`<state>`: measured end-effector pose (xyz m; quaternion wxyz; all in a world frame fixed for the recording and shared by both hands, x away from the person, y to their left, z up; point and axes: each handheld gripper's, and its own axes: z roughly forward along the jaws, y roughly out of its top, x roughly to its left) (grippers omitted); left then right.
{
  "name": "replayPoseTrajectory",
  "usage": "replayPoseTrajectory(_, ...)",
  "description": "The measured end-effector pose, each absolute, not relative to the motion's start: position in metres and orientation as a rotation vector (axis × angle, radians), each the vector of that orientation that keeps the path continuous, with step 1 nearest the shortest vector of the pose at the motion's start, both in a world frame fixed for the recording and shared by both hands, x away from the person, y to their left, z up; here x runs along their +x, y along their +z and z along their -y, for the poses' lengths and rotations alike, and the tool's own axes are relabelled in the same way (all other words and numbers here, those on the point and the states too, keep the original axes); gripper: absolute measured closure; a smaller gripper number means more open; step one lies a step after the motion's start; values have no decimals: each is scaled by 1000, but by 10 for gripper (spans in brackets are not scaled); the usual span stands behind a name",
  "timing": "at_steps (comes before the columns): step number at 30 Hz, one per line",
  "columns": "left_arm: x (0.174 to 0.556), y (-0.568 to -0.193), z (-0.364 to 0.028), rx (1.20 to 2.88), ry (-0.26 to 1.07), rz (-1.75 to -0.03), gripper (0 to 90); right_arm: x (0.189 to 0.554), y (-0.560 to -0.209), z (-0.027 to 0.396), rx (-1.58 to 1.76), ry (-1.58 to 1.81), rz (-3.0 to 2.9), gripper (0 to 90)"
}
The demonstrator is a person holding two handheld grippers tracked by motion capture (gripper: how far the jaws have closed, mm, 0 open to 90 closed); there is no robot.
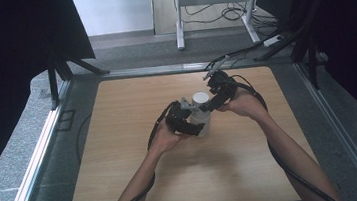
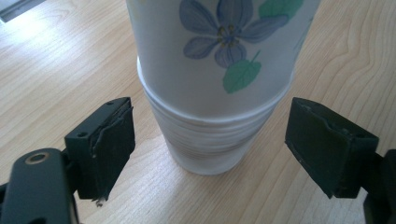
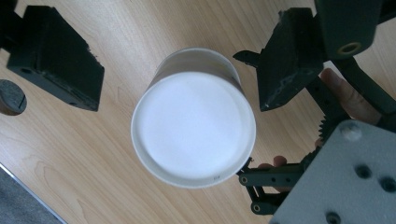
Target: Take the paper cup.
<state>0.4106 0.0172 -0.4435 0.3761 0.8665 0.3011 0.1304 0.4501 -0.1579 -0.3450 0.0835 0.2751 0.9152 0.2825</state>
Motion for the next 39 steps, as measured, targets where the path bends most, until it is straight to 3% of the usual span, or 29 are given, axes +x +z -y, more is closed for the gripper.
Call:
replayPoseTrajectory(15, 409, -444, -16, 2192, 345, -766, 245, 461, -331, 144, 792, 797, -2769, 231)
replayPoseTrajectory(24, 408, -443, -16, 2194, 354, -764, 268, 464, -325, 137, 768, 751, -2827, 363)
replayPoseTrajectory(39, 409, -445, -16, 2208, 356, -759, 262, 465, -315, 134, 763, 701, -2844, 373)
